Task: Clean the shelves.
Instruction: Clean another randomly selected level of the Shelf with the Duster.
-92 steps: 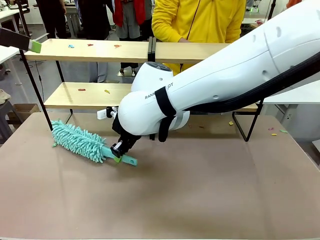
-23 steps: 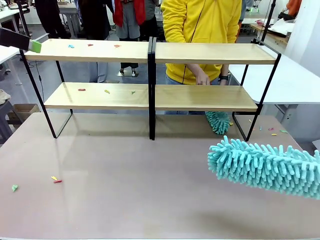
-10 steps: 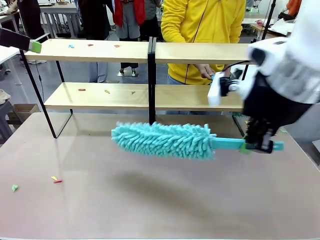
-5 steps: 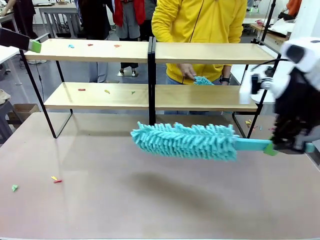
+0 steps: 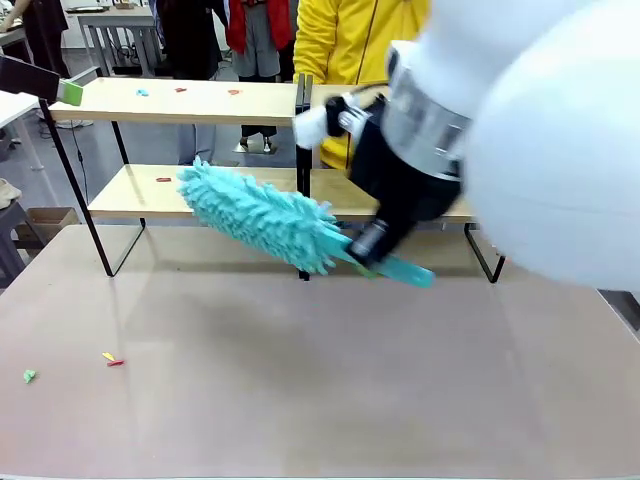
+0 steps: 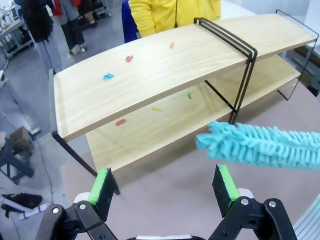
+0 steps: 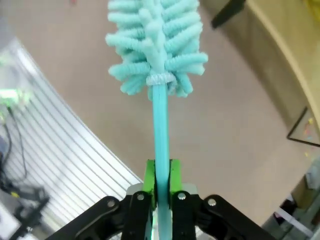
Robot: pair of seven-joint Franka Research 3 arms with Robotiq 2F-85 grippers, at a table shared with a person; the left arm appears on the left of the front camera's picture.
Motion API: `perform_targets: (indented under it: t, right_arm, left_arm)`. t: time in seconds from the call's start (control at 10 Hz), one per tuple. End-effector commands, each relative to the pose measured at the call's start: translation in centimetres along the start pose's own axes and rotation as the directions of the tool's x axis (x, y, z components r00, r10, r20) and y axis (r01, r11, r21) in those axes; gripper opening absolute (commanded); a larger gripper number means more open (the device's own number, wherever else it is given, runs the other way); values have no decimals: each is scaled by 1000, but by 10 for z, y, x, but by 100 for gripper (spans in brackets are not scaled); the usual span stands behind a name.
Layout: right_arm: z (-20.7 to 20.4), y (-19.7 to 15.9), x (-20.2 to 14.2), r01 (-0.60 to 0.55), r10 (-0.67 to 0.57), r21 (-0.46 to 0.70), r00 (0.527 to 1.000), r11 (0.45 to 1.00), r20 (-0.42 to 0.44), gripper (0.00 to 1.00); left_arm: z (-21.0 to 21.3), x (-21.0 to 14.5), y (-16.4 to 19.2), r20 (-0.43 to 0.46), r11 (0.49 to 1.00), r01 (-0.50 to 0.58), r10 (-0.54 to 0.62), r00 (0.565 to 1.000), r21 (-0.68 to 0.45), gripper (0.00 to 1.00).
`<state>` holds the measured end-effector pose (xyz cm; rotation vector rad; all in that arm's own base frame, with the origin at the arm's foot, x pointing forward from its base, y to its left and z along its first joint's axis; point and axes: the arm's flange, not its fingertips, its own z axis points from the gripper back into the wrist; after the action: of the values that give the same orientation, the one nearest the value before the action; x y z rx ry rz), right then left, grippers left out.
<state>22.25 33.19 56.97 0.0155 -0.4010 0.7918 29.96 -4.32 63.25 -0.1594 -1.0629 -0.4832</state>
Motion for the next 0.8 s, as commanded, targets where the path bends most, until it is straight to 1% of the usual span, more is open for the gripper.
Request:
perform_targets:
  t: [0.0, 0.1, 0.2, 0.3, 0.4, 0.5, 0.6, 0.7]
  right_arm:
    - [-2, 4, 32, 121, -116, -82, 991, 989, 60, 13]
    - [-3, 10, 30, 83, -85, -103, 996, 991, -16, 13]
    - [1, 5, 18, 58, -57, -12, 998, 998, 30, 13]
    - [1, 5, 18, 58, -57, -12, 998, 998, 30, 13]
    - [-4, 7, 27, 77, -76, -39, 997, 996, 23, 13]
    - [-9, 12, 34, 85, -84, -41, 996, 996, 11, 13]
    - [-15, 18, 53, 117, -116, -34, 993, 993, 17, 13]
    - [-26, 24, 76, 146, -146, -51, 989, 988, 4, 13]
  left_arm:
    - [0, -1, 0, 5, 1000, 0, 0, 1000, 6, 100]
    - [0, -1, 0, 5, 1000, 0, 0, 1000, 6, 100]
    - [0, -1, 0, 5, 1000, 0, 0, 1000, 6, 100]
    - [0, -1, 0, 5, 1000, 0, 0, 1000, 6, 100]
    - [0, -1, 0, 5, 1000, 0, 0, 1000, 6, 100]
    - [0, -1, 0, 5, 1000, 0, 0, 1000, 6, 100]
    - [0, -1, 0, 5, 1000, 0, 0, 1000, 6, 100]
    - [0, -1, 0, 5, 1000, 0, 0, 1000, 6, 100]
